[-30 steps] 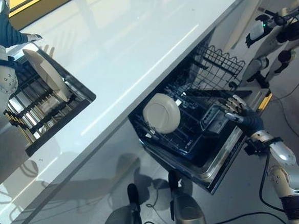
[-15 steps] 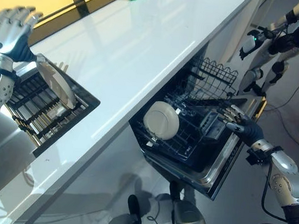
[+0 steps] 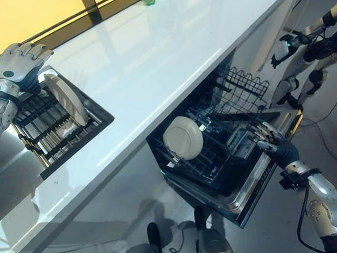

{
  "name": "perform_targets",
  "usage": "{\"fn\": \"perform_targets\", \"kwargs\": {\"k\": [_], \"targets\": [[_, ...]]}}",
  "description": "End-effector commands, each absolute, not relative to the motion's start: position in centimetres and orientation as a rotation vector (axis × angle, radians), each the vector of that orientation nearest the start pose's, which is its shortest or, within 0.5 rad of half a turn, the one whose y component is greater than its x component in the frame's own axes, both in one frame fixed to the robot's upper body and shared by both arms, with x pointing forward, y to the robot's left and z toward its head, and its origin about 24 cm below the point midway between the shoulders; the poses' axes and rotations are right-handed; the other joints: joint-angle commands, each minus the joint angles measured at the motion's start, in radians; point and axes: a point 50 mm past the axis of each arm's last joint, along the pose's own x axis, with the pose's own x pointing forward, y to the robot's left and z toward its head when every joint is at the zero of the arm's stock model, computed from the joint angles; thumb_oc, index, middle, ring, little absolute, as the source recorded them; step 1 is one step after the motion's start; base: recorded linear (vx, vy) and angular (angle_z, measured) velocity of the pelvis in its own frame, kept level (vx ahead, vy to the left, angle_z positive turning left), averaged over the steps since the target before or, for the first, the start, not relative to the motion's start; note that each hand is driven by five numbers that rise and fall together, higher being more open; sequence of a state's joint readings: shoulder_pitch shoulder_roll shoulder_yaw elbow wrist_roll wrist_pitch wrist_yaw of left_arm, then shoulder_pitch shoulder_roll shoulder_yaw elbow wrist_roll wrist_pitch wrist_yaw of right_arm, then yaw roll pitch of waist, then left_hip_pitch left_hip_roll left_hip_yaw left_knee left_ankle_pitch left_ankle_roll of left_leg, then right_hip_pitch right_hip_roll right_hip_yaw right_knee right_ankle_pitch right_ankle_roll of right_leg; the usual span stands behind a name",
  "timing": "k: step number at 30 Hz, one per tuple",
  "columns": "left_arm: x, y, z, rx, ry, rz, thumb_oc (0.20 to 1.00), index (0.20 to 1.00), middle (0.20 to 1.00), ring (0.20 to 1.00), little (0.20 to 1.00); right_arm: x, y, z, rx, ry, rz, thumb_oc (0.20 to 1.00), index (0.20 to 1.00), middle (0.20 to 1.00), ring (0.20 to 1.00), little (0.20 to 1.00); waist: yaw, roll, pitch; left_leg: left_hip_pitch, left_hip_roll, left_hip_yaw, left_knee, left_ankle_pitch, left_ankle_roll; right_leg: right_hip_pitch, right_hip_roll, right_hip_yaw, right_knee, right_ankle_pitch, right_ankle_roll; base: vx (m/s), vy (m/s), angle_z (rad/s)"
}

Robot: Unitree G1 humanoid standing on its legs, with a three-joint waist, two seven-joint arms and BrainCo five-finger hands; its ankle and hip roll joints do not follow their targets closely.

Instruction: Pick up plates and place into dishwasher.

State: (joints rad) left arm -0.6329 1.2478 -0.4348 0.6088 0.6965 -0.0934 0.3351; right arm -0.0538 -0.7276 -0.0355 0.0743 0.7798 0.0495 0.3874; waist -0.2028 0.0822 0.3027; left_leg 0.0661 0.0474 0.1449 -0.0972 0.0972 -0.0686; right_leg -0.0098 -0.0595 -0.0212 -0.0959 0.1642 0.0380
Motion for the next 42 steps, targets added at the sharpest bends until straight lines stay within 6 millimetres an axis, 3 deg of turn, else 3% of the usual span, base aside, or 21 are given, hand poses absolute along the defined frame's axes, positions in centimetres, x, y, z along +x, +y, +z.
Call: {"fn": "perform_targets", "kwargs": {"k": [1, 16, 24, 25, 26, 27, 28, 35, 42], "targets": [[30.6, 36.9, 26.5, 2.083, -0.201, 0.471, 1.0, 1.0, 1.0, 1.0, 1.0, 26.9, -26.8, 14.1, 0.05, -0.164, 0.356, 1.0, 1.0, 1.0, 1.0, 1.0, 0.007, -0.024, 0.034, -0.016, -0.061, -0.003, 0.022, -0.12, 0.027, -0.03, -0.047, -0.018, 0.028, -0.092, 0.089, 0.0, 0.0, 0.0], [32.8, 35.9, 26.1, 2.247, -0.083, 0.337, 1.0, 1.0, 1.0, 1.0, 1.0, 28.4, -26.6, 15.4, 0.092, -0.201, 0.331, 1.0, 1.0, 1.0, 1.0, 1.0, -0.001, -0.049, 0.092, -0.073, -0.051, -0.003, 0.022, -0.102, 0.022, -0.091, -0.04, -0.018, 0.034, -0.076, 0.086, -0.04, 0.012, -0.01], [33.6, 36.9, 25.9, 2.376, 0.237, 0.264, 1.0, 1.0, 1.0, 1.0, 1.0, 29.5, -25.9, 17.1, 0.108, -0.257, 0.329, 1.0, 1.0, 1.0, 1.0, 1.0, -0.005, -0.064, 0.129, -0.114, -0.049, -0.005, 0.018, -0.089, 0.02, -0.135, -0.034, -0.023, 0.029, -0.06, 0.086, -0.07, 0.009, -0.01], [33.6, 37.1, 26.0, 2.372, 0.278, 0.269, 0.909, 0.909, 0.909, 0.909, 0.909, 29.6, -25.9, 17.2, 0.112, -0.261, 0.331, 1.0, 1.0, 1.0, 1.0, 1.0, -0.005, -0.065, 0.13, -0.116, -0.049, -0.005, 0.018, -0.089, 0.02, -0.137, -0.034, -0.024, 0.029, -0.06, 0.086, -0.06, -0.005, -0.04], [33.6, 37.3, 25.9, 2.361, 0.315, 0.279, 0.696, 0.696, 0.696, 0.696, 0.696, 29.7, -25.7, 17.3, 0.121, -0.268, 0.33, 1.0, 1.0, 1.0, 1.0, 1.0, -0.003, -0.066, 0.131, -0.117, -0.048, -0.007, 0.017, -0.088, 0.019, -0.138, -0.033, -0.026, 0.029, -0.06, 0.086, -0.04, -0.009, -0.01], [33.6, 37.4, 25.9, 2.357, 0.325, 0.287, 0.58, 0.58, 0.58, 0.58, 0.58, 29.7, -25.6, 17.4, 0.123, -0.271, 0.33, 1.0, 1.0, 1.0, 1.0, 1.0, -0.003, -0.066, 0.132, -0.118, -0.048, -0.007, 0.017, -0.087, 0.019, -0.139, -0.034, -0.028, 0.029, -0.06, 0.086, -0.04, -0.025, -0.01], [33.6, 37.6, 25.9, 2.35, 0.334, 0.306, 0.2, 0.2, 0.2, 0.2, 0.2, 29.7, -25.6, 17.4, 0.126, -0.275, 0.329, 1.0, 1.0, 1.0, 1.0, 1.0, -0.001, -0.068, 0.13, -0.117, -0.048, -0.009, 0.016, -0.087, 0.019, -0.138, -0.033, -0.03, 0.028, -0.06, 0.086, -0.03, -0.027, -0.01], [33.2, 37.9, 26.4, 2.307, 0.277, 0.402, 0.2, 0.2, 0.2, 0.2, 0.2, 29.2, -25.5, 16.6, 0.151, -0.27, 0.333, 1.0, 1.0, 1.0, 1.0, 1.0, 0.007, -0.064, 0.107, -0.104, -0.05, -0.019, 0.012, -0.088, 0.019, -0.119, -0.033, -0.048, 0.026, -0.066, 0.084, -0.02, -0.04, -0.01], [32.2, 38.8, 25.9, 2.298, 0.312, 0.378, 0.2, 0.2, 0.2, 0.2, 0.2, 28.2, -26.0, 15.2, 0.188, -0.253, 0.331, 1.0, 1.0, 1.0, 1.0, 1.0, 0.018, -0.044, 0.05, -0.067, -0.054, -0.021, 0.011, -0.099, 0.019, -0.072, -0.042, -0.065, 0.021, -0.079, 0.087, 0.01, -0.046, 0.11]]}}
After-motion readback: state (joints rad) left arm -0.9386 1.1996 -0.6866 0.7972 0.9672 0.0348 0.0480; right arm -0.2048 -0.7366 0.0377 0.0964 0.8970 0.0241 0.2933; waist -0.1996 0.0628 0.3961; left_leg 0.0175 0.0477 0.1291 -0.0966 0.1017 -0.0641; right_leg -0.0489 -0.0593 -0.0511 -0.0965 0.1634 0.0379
